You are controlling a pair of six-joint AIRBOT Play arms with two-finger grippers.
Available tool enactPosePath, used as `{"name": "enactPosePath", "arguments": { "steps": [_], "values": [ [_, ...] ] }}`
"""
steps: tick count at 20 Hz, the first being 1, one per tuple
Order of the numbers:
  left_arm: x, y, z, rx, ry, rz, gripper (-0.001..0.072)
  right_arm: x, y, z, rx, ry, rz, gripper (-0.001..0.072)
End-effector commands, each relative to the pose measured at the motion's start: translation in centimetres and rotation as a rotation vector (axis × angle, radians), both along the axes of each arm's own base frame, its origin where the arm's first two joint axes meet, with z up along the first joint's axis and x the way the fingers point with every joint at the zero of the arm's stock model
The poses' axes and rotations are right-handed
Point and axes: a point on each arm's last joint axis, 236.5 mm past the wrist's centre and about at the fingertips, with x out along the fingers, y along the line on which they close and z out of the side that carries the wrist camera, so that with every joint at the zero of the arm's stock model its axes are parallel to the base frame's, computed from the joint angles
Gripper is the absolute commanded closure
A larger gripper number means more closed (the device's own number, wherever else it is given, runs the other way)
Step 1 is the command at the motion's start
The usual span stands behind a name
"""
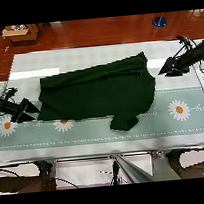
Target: Fold the shirts.
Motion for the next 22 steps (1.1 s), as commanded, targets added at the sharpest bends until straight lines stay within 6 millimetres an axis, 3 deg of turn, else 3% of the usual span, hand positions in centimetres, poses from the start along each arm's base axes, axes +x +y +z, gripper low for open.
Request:
{"name": "enactPosePath", "arguments": {
  "steps": [1, 2, 4, 5, 9, 11, 14, 22],
  "values": [
    [0.4, -1.6, -1.9, 0.013, 0.029, -0.036, 0.0129, 0.3, 0.9, 0.5, 0.045, -0.011, -0.008, 0.0239],
    [0.5, -1.5, -2.4, 0.045, 0.052, -0.029, 0.0184, 0.4, 1.1, 0.7, 0.053, -0.017, -0.009, 0.0239],
    [0.1, -0.6, -2.9, 0.101, 0.066, -0.051, 0.0411, 0.5, 1.1, 1.5, 0.053, -0.039, -0.009, 0.0239],
    [0.2, -0.5, -3.0, 0.105, 0.061, -0.046, 0.0483, 0.5, 1.1, 2.0, 0.048, -0.053, -0.006, 0.0239],
    [0.4, -0.5, -2.8, 0.095, 0.041, -0.06, 0.068, -0.6, 0.0, 3.0, -0.014, -0.056, 0.02, 0.0238],
    [0.4, -0.5, -2.6, 0.092, 0.026, -0.081, 0.068, -2.7, -1.1, 2.1, -0.033, 0.022, 0.029, 0.0232],
    [0.0, -0.7, -2.3, 0.073, 0.011, -0.127, 0.068, -5.7, -0.7, -0.7, 0.039, 0.103, -0.037, 0.0232],
    [0.3, -0.8, -1.8, 0.069, -0.011, -0.136, 0.068, -13.3, 5.1, -6.7, 0.103, 0.143, -0.166, 0.0177]
  ]
}}
